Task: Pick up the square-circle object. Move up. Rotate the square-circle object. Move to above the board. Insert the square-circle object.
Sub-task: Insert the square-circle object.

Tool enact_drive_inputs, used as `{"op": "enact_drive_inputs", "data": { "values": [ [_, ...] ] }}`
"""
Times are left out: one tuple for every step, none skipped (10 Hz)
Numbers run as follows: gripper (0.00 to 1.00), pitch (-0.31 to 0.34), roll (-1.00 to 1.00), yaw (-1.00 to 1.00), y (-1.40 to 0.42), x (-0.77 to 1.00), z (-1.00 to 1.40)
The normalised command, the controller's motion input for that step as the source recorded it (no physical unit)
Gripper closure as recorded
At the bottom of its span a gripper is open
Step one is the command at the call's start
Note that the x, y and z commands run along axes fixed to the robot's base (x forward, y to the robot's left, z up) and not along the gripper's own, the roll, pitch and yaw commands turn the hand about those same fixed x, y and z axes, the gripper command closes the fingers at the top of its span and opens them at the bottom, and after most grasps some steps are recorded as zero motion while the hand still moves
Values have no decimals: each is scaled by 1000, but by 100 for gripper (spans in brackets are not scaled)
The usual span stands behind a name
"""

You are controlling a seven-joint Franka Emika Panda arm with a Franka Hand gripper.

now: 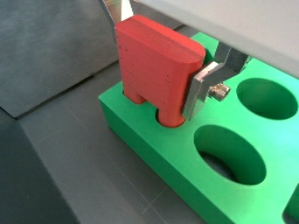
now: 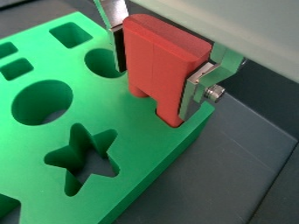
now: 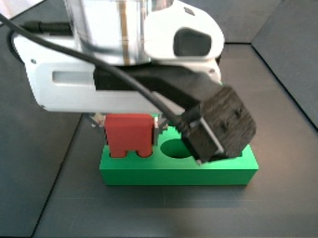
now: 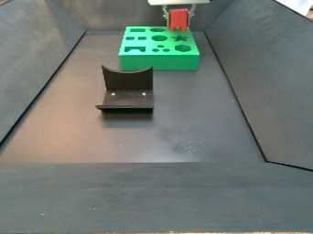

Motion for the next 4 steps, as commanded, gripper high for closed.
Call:
{"op": "enact_drive_inputs", "data": {
  "values": [
    [100, -21, 14, 0, -74, 0, -397],
    [100, -117, 10, 0, 0, 0, -331],
    [100, -320, 17, 0, 0, 0, -597],
    [100, -14, -116, -11, 171, 46, -171]
  ]
}}
